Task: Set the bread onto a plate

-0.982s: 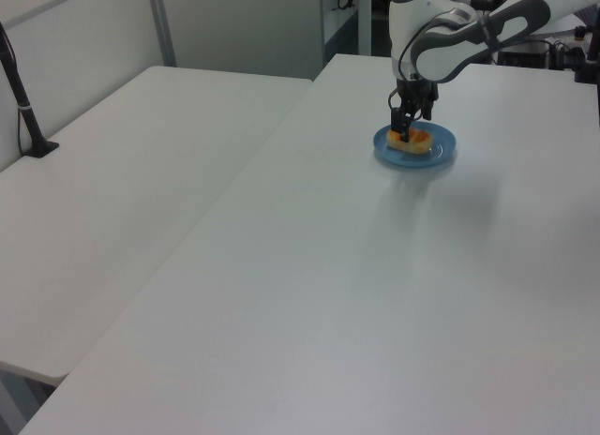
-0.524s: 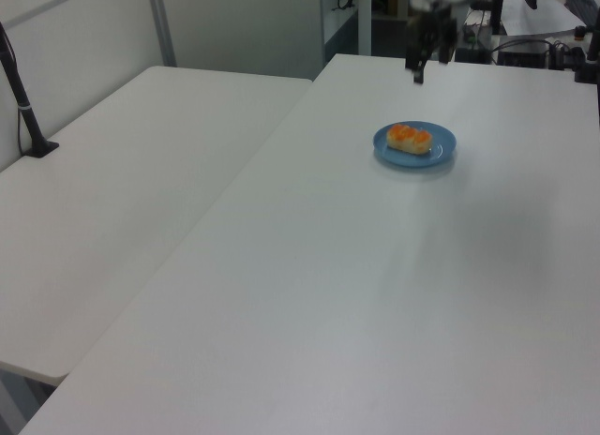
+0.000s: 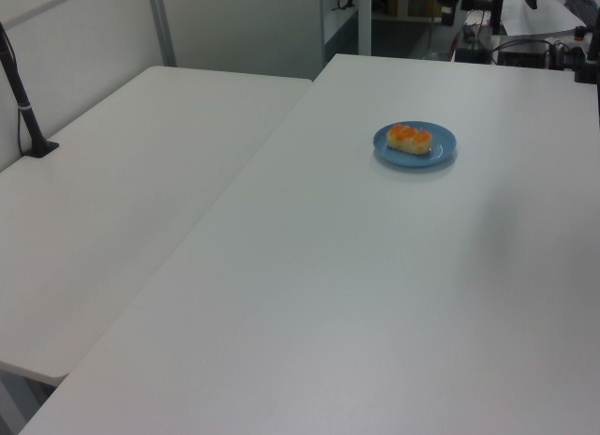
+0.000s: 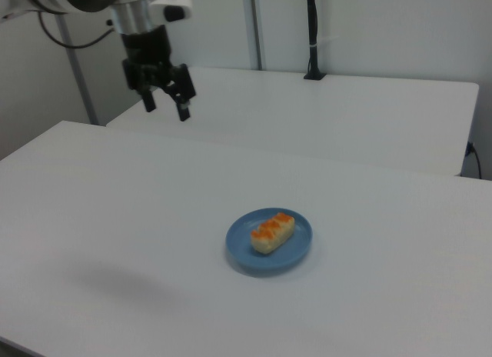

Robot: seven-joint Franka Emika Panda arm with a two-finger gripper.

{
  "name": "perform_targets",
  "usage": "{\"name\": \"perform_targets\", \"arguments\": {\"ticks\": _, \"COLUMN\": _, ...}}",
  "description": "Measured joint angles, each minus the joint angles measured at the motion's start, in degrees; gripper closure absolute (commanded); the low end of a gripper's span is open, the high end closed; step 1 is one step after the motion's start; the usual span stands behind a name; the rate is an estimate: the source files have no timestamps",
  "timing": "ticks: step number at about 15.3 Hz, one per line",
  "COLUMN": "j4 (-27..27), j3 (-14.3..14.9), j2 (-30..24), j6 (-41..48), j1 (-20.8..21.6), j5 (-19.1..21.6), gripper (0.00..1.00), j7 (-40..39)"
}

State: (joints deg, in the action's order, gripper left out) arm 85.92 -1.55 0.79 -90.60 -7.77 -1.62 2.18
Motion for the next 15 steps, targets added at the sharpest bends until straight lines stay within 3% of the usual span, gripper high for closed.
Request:
{"name": "perform_targets", "arguments": {"ticks": 5, "j4": 2.1, "j3": 0.11, "j2": 0.26, "j6": 0.0, "j1": 5.06, "j5": -0.01, "gripper": 0.0, "j7": -0.04}}
{"name": "perform_targets", "arguments": {"ticks": 10, "j4": 3.63, "j3": 0.28, "j2": 0.87, "j6": -5.96, "j1": 5.25, "j5": 0.0, "gripper": 0.0, "j7": -0.04}}
{"name": "perform_targets", "arguments": {"ticks": 15, "j4": 2.45, "j3": 0.79, "j2": 0.68, "j6": -0.63, "j1": 4.99, "j5": -0.01, "gripper": 0.0, "j7": -3.47}}
